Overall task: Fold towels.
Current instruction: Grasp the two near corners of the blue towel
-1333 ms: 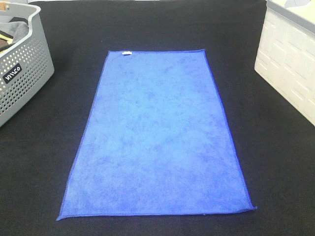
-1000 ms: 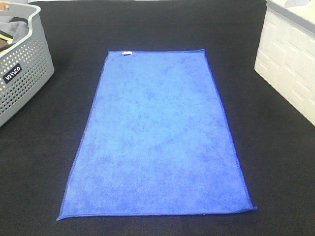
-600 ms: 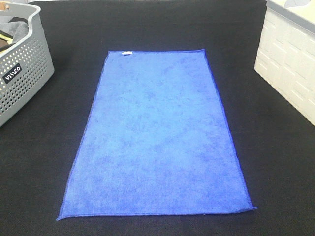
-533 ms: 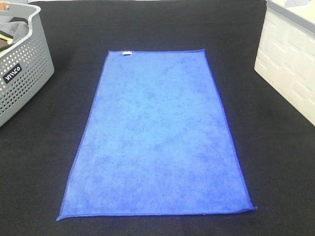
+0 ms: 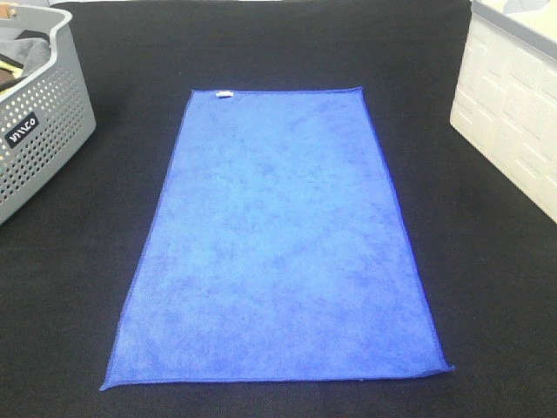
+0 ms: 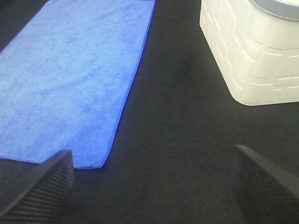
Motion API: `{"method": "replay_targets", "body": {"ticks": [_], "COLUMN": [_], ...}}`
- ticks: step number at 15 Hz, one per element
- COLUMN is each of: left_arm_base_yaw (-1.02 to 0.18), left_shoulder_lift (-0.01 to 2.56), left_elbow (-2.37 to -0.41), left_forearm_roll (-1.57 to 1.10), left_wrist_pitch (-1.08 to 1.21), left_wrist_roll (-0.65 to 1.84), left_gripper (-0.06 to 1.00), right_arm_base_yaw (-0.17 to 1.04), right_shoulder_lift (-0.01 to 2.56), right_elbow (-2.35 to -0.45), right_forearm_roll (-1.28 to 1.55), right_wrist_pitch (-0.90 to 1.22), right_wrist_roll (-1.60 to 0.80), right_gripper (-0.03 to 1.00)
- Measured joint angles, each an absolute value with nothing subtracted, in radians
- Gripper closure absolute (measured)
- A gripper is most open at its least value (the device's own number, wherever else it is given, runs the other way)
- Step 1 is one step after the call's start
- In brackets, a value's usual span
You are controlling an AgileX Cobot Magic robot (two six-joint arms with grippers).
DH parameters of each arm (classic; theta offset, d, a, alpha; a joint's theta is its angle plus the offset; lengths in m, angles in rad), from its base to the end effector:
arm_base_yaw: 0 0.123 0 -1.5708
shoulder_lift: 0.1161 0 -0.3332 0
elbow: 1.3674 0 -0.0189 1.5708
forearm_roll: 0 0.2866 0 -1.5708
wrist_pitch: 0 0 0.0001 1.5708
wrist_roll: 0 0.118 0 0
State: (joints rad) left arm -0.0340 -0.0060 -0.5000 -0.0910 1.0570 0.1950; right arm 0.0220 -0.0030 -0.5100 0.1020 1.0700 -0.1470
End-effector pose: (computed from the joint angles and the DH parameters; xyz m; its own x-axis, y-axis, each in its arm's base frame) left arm 0.0008 -0.0094 0.2830 -0.4247 0.1637 -0.8904 0.1702 0.9804 0.0991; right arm -0.0006 0.0105 0.2850 -0.4385 -0.1070 -0.8924 -0.1452 0.9883 -0.0472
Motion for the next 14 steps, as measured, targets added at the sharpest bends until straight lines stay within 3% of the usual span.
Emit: {"method": "replay_targets", "body": {"ticks": [14], "left_arm_base_yaw": [-0.034], "left_shoulder_lift": [-0.006], "left_elbow": [-0.5], "left_forearm_roll": [-0.091], "left_wrist_pitch": [1.057], "left_wrist_roll": [0.195], "left_gripper": [0.21], "right_arm_base_yaw": [0.022], "right_shoulder_lift": [-0.003], "right_elbow": [-0.51], "right_forearm_roll": [0.102], "right_wrist_pitch": [1.07], "right_wrist_roll": [-0.147], "right_gripper": [0.12]}}
